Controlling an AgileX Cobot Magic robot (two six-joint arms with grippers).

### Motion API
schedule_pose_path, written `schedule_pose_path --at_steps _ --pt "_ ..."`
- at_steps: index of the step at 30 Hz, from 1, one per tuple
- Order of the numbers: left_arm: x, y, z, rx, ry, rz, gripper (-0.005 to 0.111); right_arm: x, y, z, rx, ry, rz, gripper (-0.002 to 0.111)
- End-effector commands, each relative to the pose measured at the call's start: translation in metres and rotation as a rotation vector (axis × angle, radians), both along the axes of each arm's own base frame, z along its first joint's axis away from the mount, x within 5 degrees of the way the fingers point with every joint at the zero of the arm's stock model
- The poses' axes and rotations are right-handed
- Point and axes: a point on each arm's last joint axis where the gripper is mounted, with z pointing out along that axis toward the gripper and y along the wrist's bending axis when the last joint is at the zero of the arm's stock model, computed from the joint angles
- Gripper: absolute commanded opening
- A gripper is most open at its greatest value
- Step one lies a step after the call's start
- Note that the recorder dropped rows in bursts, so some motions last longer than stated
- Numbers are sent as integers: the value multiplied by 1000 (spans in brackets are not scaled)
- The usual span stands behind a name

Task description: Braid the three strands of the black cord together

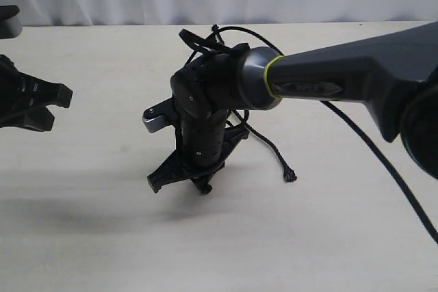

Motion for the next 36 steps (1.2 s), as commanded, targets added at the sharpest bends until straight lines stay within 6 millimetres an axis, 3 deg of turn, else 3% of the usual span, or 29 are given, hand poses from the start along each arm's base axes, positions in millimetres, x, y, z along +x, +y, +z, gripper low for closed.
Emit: schedule_pose_path --at_steps 1,11,20,28,36 --pt "0 0 1 -3 -18 4 0 1 -3 10 0 -13 -7 4" --pt "0 -1 1 -15 -19 10 0 16 -37 60 28 -51 -17 4" --pt "0 -3 1 -39 -19 20 0 32 -77 72 11 3 -52 4" --pt "4 -33 -1 -51 -67 -68 0 44 -115 73 100 86 -141 4" --pt "23 -75 -43 -122 -2 -77 0 46 -124 78 117 92 -145 4"
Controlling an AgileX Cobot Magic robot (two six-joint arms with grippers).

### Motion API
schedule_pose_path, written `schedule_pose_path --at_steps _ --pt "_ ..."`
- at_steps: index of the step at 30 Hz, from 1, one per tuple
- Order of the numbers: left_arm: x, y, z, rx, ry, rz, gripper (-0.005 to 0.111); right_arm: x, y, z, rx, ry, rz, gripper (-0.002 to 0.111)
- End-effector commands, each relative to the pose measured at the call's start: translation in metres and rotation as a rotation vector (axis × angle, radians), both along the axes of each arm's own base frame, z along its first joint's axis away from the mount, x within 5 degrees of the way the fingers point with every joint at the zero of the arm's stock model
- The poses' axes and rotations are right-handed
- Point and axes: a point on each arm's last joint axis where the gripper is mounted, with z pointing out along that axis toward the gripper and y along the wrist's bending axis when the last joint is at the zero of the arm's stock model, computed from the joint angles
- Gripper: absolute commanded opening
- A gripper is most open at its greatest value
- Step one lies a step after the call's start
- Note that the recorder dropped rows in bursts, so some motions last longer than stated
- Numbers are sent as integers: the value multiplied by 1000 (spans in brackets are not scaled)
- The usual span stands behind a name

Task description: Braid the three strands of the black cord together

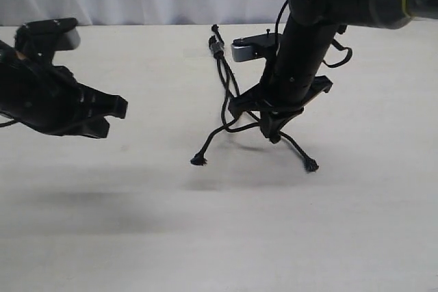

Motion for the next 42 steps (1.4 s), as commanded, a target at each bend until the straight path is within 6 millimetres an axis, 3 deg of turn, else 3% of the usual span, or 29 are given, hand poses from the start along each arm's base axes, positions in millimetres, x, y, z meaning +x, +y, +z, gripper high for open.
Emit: schedule_pose_path --at_steps 1,5,9,16,20,27,30,31,34,35,42 --pt "11 -24 -26 -47 24 22 0 -2 0 5 31 2 1 4" --pt "15 -41 -43 -79 52 41 0 -1 3 5 65 -4 -9 4" --pt "16 -51 -47 -133 46 33 1 -1 4 5 71 -3 -12 4" --pt "30 -58 -30 -174 -27 4 41 -1 6 6 95 0 -20 4" --pt "41 -63 -22 -171 -82 -36 50 -2 8 7 123 8 -18 4" --pt "60 -75 -68 -140 59 -103 50 -2 9 7 134 8 -22 4" --pt "58 -82 -77 -150 65 -163 49 -2 9 7 134 8 -24 4" --pt "58 -84 -78 -145 62 -172 47 -2 9 7 134 8 -24 4" --pt "57 -86 -79 -144 62 -178 5 0 8 7 119 -9 -18 4" --pt "57 -86 -79 -143 65 -181 0 -1 6 8 100 -5 -7 4" --pt "54 -87 -80 -148 86 -195 0 6 -20 22 -19 -92 1 4"
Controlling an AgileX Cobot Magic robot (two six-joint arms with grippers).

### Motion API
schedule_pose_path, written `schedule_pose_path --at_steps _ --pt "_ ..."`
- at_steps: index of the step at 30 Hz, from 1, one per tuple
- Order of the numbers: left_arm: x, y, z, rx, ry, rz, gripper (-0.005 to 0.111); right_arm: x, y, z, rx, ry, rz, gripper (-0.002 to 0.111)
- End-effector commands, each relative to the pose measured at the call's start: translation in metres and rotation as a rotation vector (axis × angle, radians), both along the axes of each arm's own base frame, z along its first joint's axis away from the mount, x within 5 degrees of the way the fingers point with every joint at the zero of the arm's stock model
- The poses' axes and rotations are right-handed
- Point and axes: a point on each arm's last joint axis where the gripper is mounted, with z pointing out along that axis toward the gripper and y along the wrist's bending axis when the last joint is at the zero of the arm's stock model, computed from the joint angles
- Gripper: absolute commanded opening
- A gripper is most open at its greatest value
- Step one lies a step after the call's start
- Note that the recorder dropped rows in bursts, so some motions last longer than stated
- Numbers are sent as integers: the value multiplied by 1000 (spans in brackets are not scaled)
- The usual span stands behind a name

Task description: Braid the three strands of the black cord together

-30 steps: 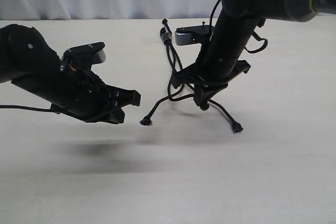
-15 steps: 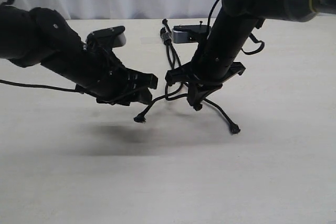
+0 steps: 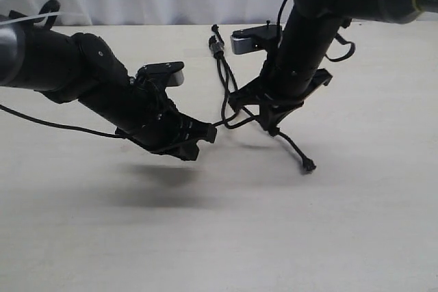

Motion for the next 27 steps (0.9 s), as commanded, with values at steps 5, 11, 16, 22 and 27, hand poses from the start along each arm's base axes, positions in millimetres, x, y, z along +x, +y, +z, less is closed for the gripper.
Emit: schedule_pose_path --at_steps 5,11,16,22,27 --pt "-2 -3 0 -8 11 -14 0 16 -44 -2 -50 -51 -50 4" --pt "-2 -4 0 -10 13 -13 0 26 -66 -17 -38 -139 -65 4" --pt "-2 -4 0 -10 13 -13 0 29 -73 -45 -45 -101 -66 4" --pt "-2 -4 0 -10 13 -13 0 30 -67 -72 -6 -21 -33 4" --pt "-2 -4 0 -11 15 -14 0 27 -65 -85 10 36 -8 4"
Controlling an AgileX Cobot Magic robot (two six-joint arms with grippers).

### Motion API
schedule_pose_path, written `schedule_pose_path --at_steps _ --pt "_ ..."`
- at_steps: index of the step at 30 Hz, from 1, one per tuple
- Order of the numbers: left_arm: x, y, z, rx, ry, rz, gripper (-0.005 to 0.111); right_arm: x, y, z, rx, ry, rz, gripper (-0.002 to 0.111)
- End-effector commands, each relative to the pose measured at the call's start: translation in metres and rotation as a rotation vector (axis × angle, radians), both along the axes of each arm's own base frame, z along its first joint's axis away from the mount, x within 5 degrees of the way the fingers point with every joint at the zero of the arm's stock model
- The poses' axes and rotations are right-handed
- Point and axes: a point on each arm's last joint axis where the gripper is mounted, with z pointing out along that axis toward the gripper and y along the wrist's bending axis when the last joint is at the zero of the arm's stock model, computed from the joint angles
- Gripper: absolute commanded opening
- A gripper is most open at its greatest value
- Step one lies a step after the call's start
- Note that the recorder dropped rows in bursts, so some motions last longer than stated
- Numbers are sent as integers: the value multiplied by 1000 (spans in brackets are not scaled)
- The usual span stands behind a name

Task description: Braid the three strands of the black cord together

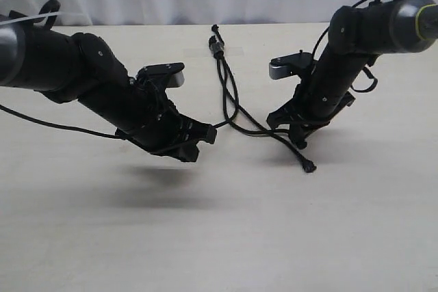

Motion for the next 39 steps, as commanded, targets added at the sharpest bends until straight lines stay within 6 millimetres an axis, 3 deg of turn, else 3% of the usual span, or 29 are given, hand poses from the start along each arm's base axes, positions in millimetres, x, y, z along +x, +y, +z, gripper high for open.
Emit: schedule_pose_path --at_steps 1,5,12,18,24,29,35,39 --pt "-1 -3 0 -8 5 -8 0 -3 0 -10 13 42 21 4" --pt "-1 -3 0 -9 7 -9 0 -7 3 -11 47 97 43 4" --pt "-1 -3 0 -9 7 -9 0 -21 30 -13 240 226 92 4" --pt "-1 -4 0 -12 8 -6 0 -26 49 -15 245 229 106 4" --pt "-9 -20 -8 -3 46 5 0 -28 46 -15 234 280 30 4" --pt "-19 -40 -29 13 105 30 0 -27 43 -8 238 271 12 4" --pt "-22 -50 -35 0 102 56 0 -21 26 15 258 206 -30 4" --pt "-22 -51 -38 4 107 59 0 -17 13 16 262 195 -72 4"
